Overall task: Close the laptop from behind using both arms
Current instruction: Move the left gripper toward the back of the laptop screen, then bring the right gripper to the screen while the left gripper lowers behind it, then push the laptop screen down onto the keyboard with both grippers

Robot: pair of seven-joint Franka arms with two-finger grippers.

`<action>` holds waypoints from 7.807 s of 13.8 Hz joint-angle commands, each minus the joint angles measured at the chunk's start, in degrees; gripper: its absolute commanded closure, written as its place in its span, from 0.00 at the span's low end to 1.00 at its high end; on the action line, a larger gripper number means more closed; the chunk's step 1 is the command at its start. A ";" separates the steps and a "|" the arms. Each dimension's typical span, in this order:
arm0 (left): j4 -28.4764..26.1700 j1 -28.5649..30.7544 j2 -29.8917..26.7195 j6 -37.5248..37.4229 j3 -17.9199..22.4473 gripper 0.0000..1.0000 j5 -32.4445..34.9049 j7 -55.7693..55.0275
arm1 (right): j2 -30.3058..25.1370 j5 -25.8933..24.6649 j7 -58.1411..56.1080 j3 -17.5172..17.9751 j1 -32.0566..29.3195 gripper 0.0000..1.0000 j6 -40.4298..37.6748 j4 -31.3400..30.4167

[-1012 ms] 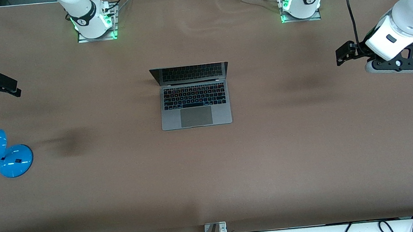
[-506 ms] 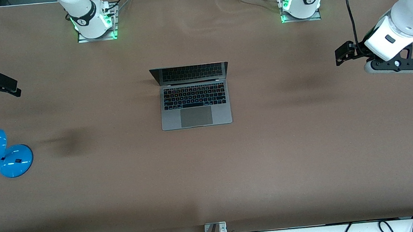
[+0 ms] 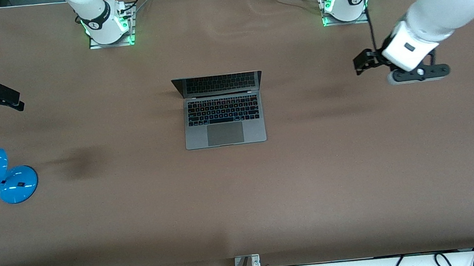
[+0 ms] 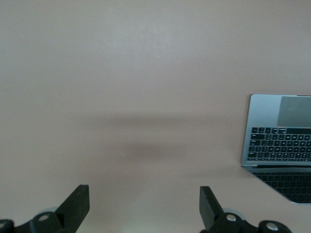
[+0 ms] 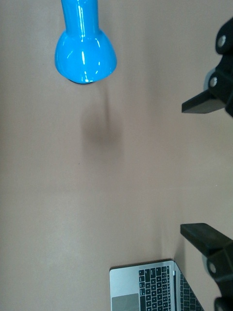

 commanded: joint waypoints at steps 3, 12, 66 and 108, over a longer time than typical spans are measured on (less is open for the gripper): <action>-0.24 0.00 3.03 1.58 -8.59 0.00 -1.24 -13.39 | -0.71 -0.03 -0.88 0.20 -0.35 0.00 -0.28 -0.51; -0.06 -0.18 12.34 5.97 -22.67 0.07 -8.24 -35.21 | -0.62 0.06 -0.88 0.20 -0.35 0.00 -0.37 -0.60; 4.86 -4.40 29.41 10.80 -25.58 1.00 0.69 -37.42 | 15.19 9.90 30.93 7.67 35.94 1.00 4.11 -12.82; 22.26 -14.42 52.26 21.97 -11.34 1.00 7.20 -39.35 | 41.30 -2.84 34.45 0.47 33.93 0.01 31.81 6.60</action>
